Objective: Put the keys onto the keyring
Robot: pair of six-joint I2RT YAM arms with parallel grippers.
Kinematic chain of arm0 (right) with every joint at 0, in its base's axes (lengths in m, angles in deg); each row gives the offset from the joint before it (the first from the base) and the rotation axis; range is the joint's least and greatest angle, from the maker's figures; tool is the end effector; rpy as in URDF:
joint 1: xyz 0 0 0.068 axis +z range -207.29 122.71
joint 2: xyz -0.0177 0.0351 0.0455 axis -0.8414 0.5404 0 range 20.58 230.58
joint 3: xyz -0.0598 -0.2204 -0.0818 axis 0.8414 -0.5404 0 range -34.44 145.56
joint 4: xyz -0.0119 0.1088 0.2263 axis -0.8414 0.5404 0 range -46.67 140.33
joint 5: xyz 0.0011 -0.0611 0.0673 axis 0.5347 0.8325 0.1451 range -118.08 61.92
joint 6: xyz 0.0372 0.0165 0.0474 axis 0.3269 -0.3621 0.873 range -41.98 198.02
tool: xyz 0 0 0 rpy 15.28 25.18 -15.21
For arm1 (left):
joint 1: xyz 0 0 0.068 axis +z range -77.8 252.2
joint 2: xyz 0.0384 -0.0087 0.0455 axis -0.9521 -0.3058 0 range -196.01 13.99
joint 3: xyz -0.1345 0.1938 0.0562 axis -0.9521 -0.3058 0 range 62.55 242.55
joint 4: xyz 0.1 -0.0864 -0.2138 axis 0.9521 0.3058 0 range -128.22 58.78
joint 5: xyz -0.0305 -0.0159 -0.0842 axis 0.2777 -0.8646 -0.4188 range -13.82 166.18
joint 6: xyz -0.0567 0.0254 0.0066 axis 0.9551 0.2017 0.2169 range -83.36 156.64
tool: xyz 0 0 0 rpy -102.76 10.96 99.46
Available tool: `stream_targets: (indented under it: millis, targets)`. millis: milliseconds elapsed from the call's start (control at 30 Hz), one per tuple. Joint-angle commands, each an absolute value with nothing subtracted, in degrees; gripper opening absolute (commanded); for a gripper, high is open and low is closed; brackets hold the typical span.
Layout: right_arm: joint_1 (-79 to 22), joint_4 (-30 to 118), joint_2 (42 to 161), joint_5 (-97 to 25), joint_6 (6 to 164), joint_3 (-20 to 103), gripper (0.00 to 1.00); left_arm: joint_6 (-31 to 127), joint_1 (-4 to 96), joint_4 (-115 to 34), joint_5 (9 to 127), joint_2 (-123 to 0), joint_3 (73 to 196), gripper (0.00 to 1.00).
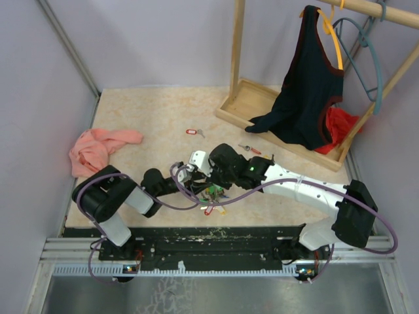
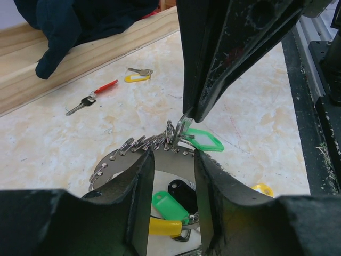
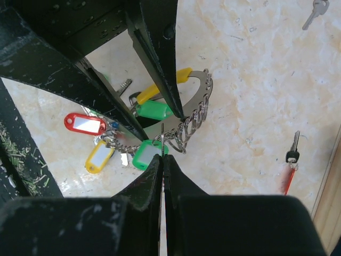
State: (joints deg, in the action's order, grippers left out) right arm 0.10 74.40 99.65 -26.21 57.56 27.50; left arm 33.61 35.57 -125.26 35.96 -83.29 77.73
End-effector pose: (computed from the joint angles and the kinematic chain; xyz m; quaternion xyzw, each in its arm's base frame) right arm 0.1621 0.2504 0.2397 -0.5824 0.7303 0.0985 0.3431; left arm 0.1832 -0.1744 0.1300 0.4536 0.5112 -0.4225 0.5953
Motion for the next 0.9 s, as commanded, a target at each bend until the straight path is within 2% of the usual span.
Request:
stream_targets:
  millis: [0,133,333,433,533,667,733,867]
  targets:
    - [0.94,69.11,98.93,-26.39,60.83,28.23,0.00,34.34,35.19,-140.79,37.33,-81.51,77.10,0.43]
    - [1.02,67.00,98.00,-26.16,62.24,25.95,0.00,34.53,35.19,-140.81,37.28,-80.71,76.44,0.45]
    - [0.89,64.72,97.92,-26.28,62.87,22.77,0.00,34.49,35.11,-140.79,35.40,-79.19,75.44,0.44]
    - [0.91,64.29,97.92,-27.58,62.65,22.65,0.00,34.31,35.11,-140.79,35.38,-79.36,75.43,0.39]
    - [0.98,63.92,97.84,-28.53,62.57,22.60,0.00,34.48,35.11,-140.79,34.90,-80.42,76.09,0.29]
    - [0.91,64.20,97.28,-28.76,62.37,22.23,0.00,34.27,35.11,-140.79,34.89,-81.58,76.33,0.23]
    - [0.90,63.86,96.93,-27.96,62.45,21.60,0.00,33.21,35.11,-140.79,35.75,-81.36,75.64,0.27]
    - [0.90,63.78,96.40,-27.35,61.92,21.15,0.00,30.99,35.19,-140.79,38.15,-78.53,72.88,0.42]
